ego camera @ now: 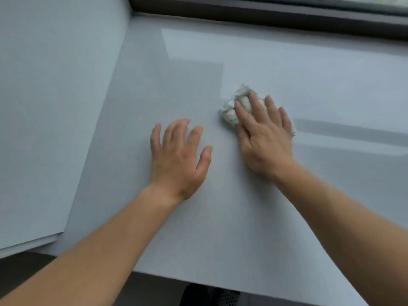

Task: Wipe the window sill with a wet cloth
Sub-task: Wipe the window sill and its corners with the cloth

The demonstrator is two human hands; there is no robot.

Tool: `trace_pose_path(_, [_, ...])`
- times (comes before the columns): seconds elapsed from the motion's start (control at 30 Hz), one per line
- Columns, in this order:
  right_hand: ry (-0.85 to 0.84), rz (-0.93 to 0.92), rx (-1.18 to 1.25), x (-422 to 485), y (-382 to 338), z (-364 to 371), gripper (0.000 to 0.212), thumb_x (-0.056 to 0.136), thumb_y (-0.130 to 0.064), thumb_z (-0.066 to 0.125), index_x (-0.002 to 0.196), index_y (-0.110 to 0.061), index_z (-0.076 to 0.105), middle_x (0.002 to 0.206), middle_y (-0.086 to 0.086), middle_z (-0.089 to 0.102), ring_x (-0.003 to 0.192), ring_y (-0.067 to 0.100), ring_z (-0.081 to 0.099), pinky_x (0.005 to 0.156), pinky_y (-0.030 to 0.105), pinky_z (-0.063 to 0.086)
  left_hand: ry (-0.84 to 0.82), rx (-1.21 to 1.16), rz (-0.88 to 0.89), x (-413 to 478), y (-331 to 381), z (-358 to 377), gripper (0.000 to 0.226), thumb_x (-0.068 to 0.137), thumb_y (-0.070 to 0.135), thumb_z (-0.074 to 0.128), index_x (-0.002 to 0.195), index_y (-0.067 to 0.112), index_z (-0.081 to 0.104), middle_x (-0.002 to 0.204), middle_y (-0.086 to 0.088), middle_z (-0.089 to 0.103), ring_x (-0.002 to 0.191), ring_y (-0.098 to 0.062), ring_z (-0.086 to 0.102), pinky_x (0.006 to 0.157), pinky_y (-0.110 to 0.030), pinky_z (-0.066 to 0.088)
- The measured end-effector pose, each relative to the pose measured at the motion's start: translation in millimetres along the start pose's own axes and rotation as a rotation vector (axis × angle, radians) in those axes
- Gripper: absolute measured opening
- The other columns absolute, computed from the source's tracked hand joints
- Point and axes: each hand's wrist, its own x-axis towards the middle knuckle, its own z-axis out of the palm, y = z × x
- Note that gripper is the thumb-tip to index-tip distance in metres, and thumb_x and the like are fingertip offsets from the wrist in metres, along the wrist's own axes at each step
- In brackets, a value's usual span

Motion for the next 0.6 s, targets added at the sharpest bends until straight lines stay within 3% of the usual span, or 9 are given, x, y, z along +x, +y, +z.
trace_pose_path(0.1, [-0.053,-0.15,-0.016,7,17,-5,0.05,0.102,-0.048,0.031,0.151,-0.047,0.024,0.164,-0.015,0.012,0.152,0.021,0.007,0.122,0.041,0.003,-0.087,-0.047,0.056,58,-4,8,0.063,0.095,0.049,0.026,0.147,0.017,0.041,0.161,-0.011,0.027,0.15,-0.028,0.017,0.122,-0.051,0.002])
trace_pose_path(0.23, [0.005,0.144,-0.01,72,50,-16,0.051,0.101,-0.047,0.03,0.151,-0.046,0.023,0.165,-0.011,0.01,0.152,0.026,0.009,0.121,0.044,0.004,-0.223,0.068,0.01,104,-19,21,0.069,0.094,0.053,0.017,0.157,0.026,0.014,0.166,-0.004,0.0,0.152,-0.022,-0.006,0.121,-0.048,-0.008])
trace_pose_path(0.33, [0.028,0.277,-0.008,89,29,-11,0.053,0.101,-0.046,0.028,0.153,-0.044,0.02,0.166,-0.007,0.006,0.152,0.028,0.005,0.121,0.047,0.003,-0.2,0.111,0.006,106,-20,24,0.069,0.094,0.055,0.018,0.157,0.027,0.012,0.166,-0.003,-0.001,0.152,-0.022,-0.007,0.121,-0.05,-0.005])
trace_pose_path(0.43, [-0.025,-0.024,-0.053,65,3,-3,0.053,0.1,-0.05,0.027,0.153,-0.044,0.021,0.166,-0.009,0.009,0.152,0.026,0.007,0.121,0.045,0.004,-0.186,0.101,0.009,105,-19,24,0.071,0.092,0.056,0.019,0.156,0.027,0.015,0.166,-0.004,0.002,0.152,-0.023,-0.004,0.121,-0.051,-0.003])
trace_pose_path(0.5, [-0.076,-0.131,-0.038,64,9,-8,0.052,0.1,-0.052,0.025,0.152,-0.046,0.021,0.165,-0.012,0.01,0.152,0.022,0.006,0.122,0.042,0.003,-0.189,0.096,0.009,105,-20,22,0.07,0.092,0.056,0.018,0.156,0.028,0.013,0.166,-0.003,0.001,0.152,-0.022,-0.006,0.121,-0.051,-0.003])
trace_pose_path(0.6, [-0.035,0.022,-0.035,99,37,-15,0.052,0.101,-0.05,0.028,0.152,-0.046,0.021,0.165,-0.012,0.01,0.152,0.024,0.008,0.121,0.043,0.004,-0.202,0.089,0.011,106,-20,21,0.07,0.093,0.056,0.016,0.157,0.028,0.01,0.166,-0.003,-0.003,0.152,-0.021,-0.009,0.121,-0.05,-0.005])
